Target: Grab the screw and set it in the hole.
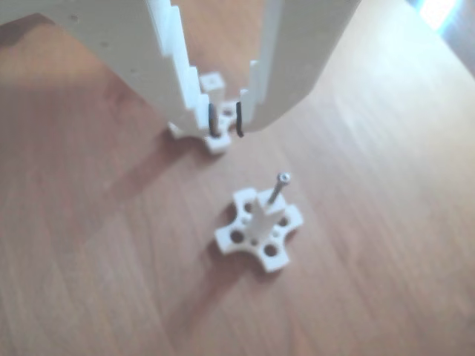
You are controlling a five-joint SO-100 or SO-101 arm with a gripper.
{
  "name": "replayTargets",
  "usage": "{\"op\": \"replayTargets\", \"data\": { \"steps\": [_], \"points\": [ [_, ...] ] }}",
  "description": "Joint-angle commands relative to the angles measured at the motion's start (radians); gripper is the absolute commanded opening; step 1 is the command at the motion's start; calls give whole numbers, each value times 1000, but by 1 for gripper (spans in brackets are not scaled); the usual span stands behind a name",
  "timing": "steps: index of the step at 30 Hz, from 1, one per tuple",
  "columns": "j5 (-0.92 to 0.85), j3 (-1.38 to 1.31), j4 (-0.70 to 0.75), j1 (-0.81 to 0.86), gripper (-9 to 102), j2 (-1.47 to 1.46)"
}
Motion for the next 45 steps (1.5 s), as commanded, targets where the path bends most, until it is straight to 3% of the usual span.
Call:
{"op": "replayTargets", "data": {
  "steps": [1,24,45],
  "points": [
    [-3,-101,-12,6,4,-14],
    [-5,-152,-89,-15,7,-150],
    [0,-206,-58,-32,8,-222]
  ]
}}
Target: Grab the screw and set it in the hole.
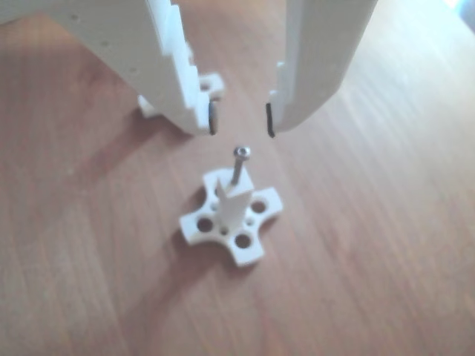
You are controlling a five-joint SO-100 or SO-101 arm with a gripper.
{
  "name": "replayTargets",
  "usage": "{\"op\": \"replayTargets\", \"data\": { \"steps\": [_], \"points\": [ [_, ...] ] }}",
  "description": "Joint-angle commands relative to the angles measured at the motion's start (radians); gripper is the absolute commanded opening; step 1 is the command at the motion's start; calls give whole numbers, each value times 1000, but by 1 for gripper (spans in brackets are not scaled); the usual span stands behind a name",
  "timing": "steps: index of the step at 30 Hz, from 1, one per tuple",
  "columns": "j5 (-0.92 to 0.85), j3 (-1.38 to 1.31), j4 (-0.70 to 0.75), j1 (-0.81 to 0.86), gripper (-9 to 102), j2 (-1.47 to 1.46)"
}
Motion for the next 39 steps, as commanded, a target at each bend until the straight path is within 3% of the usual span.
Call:
{"op": "replayTargets", "data": {
  "steps": [1,39],
  "points": [
    [0,-81,2,-14,8,11],
    [-2,-106,-35,-15,8,-66]
  ]
}}
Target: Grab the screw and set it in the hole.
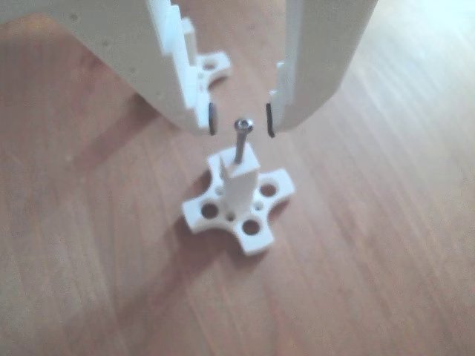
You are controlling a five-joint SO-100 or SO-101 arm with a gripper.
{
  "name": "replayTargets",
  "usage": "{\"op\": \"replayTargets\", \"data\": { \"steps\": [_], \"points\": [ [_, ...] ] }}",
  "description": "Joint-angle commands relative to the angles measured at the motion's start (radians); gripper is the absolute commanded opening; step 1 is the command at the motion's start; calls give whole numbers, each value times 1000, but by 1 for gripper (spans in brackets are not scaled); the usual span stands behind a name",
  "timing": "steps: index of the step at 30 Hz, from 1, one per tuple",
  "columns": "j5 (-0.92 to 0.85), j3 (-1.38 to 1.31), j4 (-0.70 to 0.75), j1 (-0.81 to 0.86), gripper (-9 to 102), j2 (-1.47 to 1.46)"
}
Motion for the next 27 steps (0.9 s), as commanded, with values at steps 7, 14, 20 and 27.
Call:
{"op": "replayTargets", "data": {
  "steps": [7,14,20,27],
  "points": [
    [0,-89,-18,-14,8,15],
    [0,-92,-20,-15,8,2],
    [-2,-92,-26,-15,8,-5],
    [-2,-92,-29,-17,8,-12]
  ]
}}
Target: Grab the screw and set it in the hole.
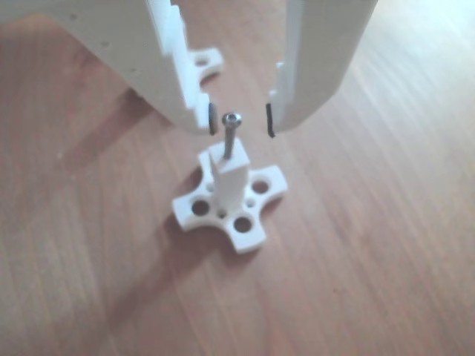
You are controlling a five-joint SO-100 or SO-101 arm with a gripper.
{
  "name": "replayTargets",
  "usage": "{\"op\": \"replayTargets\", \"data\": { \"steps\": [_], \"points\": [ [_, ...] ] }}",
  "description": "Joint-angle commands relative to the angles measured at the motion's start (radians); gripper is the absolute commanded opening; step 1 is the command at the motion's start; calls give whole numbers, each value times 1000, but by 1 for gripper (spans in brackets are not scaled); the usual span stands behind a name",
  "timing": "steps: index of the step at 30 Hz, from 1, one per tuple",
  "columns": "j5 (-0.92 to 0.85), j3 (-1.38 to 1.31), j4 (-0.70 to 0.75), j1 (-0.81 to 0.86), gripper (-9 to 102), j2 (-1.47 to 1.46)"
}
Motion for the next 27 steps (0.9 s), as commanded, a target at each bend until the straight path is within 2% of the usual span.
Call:
{"op": "replayTargets", "data": {
  "steps": [1,27],
  "points": [
    [-3,-81,-11,-17,8,25],
    [-6,-91,-12,-6,8,0]
  ]
}}
